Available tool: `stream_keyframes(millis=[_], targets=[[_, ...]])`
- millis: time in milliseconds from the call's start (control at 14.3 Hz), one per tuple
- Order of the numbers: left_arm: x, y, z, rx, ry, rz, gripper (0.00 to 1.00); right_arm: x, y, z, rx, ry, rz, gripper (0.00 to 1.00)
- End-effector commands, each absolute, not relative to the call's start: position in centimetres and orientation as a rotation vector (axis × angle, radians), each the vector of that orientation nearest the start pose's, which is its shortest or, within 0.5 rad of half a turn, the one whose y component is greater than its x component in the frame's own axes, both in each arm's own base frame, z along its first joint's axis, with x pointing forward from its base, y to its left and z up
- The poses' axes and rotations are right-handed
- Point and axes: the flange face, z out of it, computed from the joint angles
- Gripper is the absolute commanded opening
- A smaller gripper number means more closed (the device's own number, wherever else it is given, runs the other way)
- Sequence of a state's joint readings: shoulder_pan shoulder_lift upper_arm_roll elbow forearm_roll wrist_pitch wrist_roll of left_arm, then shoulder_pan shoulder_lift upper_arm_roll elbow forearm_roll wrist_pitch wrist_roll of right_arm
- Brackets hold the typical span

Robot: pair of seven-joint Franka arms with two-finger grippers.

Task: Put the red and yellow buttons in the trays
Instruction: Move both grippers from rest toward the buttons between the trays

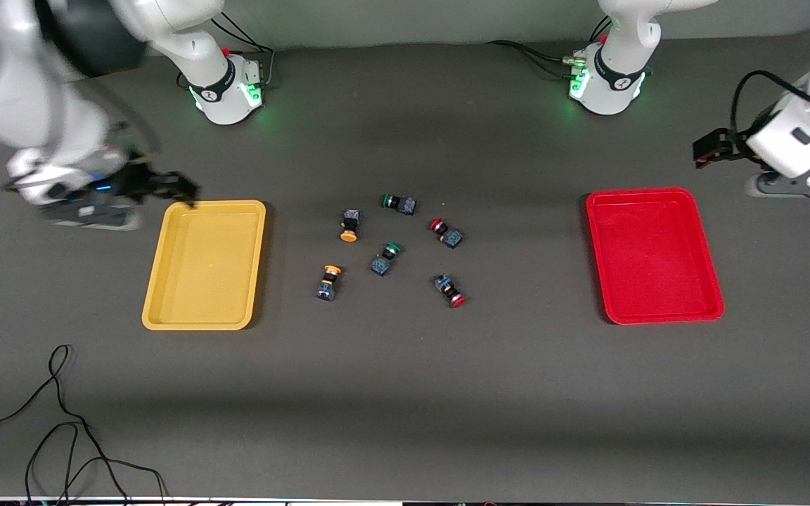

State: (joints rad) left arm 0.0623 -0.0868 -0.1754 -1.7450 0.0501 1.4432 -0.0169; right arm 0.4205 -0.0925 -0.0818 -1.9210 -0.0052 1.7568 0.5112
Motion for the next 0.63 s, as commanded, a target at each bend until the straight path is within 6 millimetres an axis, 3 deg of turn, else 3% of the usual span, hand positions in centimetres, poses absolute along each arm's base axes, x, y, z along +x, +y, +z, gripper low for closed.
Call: stream_keyframes(millis=[0, 140, 209, 349, 558], targets=[[50.5, -8.8, 57.7, -3.039, 0.204, 0.345, 1.0, 45.0, 24.1, 50.4, -3.13, 0.352, 0.068, 1.0], [50.1, -11.7, 57.3, -3.068, 0.151, 0.356, 1.0, 42.9, 28.7, 49.1, -3.137, 0.345, 0.07, 1.0], [49.9, -13.4, 57.0, -3.073, 0.17, 0.363, 0.99, 42.2, 29.8, 48.7, -3.137, 0.346, 0.07, 1.0], [49.8, -15.9, 56.3, -3.074, 0.185, 0.367, 0.99, 40.7, 31.5, 47.0, -3.109, 0.39, 0.102, 1.0], [49.5, -22.0, 54.2, -3.09, 0.086, 0.355, 0.99, 38.3, 32.7, 42.3, -3.104, 0.328, 0.078, 1.0]])
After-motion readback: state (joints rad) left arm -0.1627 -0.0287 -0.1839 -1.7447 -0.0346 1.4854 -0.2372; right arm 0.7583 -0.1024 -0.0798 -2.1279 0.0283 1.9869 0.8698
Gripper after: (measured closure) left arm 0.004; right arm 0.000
